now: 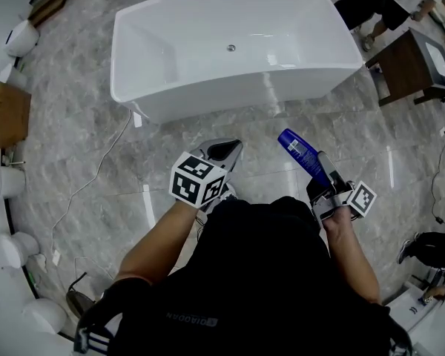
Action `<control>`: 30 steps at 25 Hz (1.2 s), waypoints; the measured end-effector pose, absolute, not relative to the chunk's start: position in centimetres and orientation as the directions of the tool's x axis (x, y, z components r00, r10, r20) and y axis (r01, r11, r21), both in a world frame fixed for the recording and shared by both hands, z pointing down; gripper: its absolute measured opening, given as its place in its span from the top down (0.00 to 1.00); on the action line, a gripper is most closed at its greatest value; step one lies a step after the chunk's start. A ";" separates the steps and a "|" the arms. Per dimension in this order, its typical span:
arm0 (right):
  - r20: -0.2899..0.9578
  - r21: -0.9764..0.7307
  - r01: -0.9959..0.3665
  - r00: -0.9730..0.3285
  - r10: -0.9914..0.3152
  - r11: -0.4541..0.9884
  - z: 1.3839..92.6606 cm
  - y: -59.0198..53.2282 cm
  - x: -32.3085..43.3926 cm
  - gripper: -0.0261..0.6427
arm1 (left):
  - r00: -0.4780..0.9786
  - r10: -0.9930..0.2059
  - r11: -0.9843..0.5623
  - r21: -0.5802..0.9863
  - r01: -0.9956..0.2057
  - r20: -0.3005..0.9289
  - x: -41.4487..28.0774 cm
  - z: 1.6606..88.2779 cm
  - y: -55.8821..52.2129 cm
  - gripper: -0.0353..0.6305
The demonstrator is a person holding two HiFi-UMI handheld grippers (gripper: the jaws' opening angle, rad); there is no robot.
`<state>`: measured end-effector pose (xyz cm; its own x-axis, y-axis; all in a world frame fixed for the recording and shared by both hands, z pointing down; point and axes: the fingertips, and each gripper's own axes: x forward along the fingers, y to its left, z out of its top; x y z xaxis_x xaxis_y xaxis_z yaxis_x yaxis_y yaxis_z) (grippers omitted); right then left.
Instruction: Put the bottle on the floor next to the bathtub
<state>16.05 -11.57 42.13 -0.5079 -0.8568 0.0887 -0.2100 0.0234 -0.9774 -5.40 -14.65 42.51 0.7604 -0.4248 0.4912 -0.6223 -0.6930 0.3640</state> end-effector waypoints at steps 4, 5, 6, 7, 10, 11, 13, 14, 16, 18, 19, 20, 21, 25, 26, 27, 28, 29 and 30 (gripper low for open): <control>0.104 -0.975 -0.220 -0.534 -0.839 0.019 42.6 -13.6 16.0 0.71 | 0.744 -0.447 -0.667 0.368 -0.647 0.497 -6.0 43.1 -16.0 0.92; 0.107 -0.975 -0.222 -0.542 -0.834 0.019 42.9 -14.1 16.0 0.71 | 0.737 -0.455 -0.658 0.369 -0.656 0.500 -6.1 43.3 -16.3 0.92; 0.109 -0.975 -0.222 -0.550 -0.828 0.019 43.1 -14.7 16.1 0.71 | 0.731 -0.462 -0.650 0.369 -0.665 0.502 -6.2 43.6 -16.7 0.92; 0.112 -0.975 -0.222 -0.557 -0.823 0.017 43.3 -15.4 16.1 0.71 | 0.725 -0.470 -0.641 0.370 -0.673 0.503 -6.2 43.7 -17.1 0.92; 0.124 -0.974 -0.225 -0.595 -0.794 0.016 44.4 -18.0 16.5 0.71 | 0.698 -0.504 -0.606 0.368 -0.706 0.509 -6.2 44.2 -18.6 0.92; 0.129 -0.974 -0.226 -0.616 -0.777 0.018 44.8 -19.0 16.7 0.71 | 0.681 -0.520 -0.585 0.366 -0.724 0.515 -6.2 44.4 -19.0 0.92; 0.148 -0.971 -0.238 -0.660 -0.737 0.019 46.1 -21.1 17.3 0.71 | 0.637 -0.553 -0.533 0.360 -0.766 0.537 -6.0 45.3 -19.9 0.92; 0.166 -0.967 -0.255 -0.678 -0.716 0.017 47.0 -22.1 17.8 0.71 | 0.614 -0.567 -0.504 0.358 -0.786 0.549 -5.9 45.9 -20.3 0.92; 0.215 -0.954 -0.300 -0.710 -0.671 0.011 48.9 -24.2 18.9 0.71 | 0.570 -0.588 -0.443 0.361 -0.820 0.573 -5.3 47.1 -21.2 0.92; 0.265 -0.941 -0.339 -0.737 -0.621 0.001 51.0 -25.9 20.1 0.71 | 0.535 -0.597 -0.395 0.361 -0.845 0.598 -4.5 48.5 -21.9 0.92; 0.291 -0.933 -0.361 -0.750 -0.594 -0.002 52.1 -26.8 20.7 0.71 | 0.515 -0.603 -0.373 0.355 -0.857 0.610 -4.2 49.2 -22.3 0.92; 0.321 -0.921 -0.390 -0.761 -0.564 0.001 53.3 -27.6 21.2 0.71 | 0.491 -0.610 -0.349 0.346 -0.871 0.622 -3.9 49.9 -22.7 0.92; 0.360 -0.903 -0.429 -0.768 -0.531 0.008 54.5 -28.4 21.6 0.71 | 0.465 -0.618 -0.320 0.337 -0.885 0.634 -3.9 50.5 -23.1 0.92; 0.512 -0.821 -0.570 -0.770 -0.380 0.048 59.7 -30.8 22.0 0.71 | 0.381 -0.628 -0.200 0.332 -0.922 0.678 -3.8 53.8 -24.1 0.92; 0.538 -0.801 -0.593 -0.772 -0.338 0.081 61.1 -31.1 21.9 0.71 | 0.367 -0.625 -0.175 0.335 -0.926 0.689 -3.6 54.6 -23.9 0.92; 0.575 -0.771 -0.626 -0.764 -0.293 0.117 62.8 -31.2 21.9 0.71 | 0.356 -0.621 -0.152 0.339 -0.928 0.698 -3.5 55.4 -23.5 0.92; 0.619 -0.734 -0.661 -0.745 -0.246 0.154 64.5 -31.2 21.9 0.71 | 0.348 -0.616 -0.132 0.343 -0.930 0.707 -3.3 56.3 -23.2 0.92; 0.663 -0.695 -0.693 -0.721 -0.202 0.193 66.4 -31.3 21.8 0.71 | 0.343 -0.610 -0.116 0.348 -0.930 0.714 -3.0 57.1 -22.9 0.92; 0.700 -0.657 -0.716 -0.696 -0.161 0.237 68.2 -31.6 21.6 0.71 | 0.342 -0.603 -0.104 0.354 -0.930 0.721 -2.8 58.1 -22.8 0.92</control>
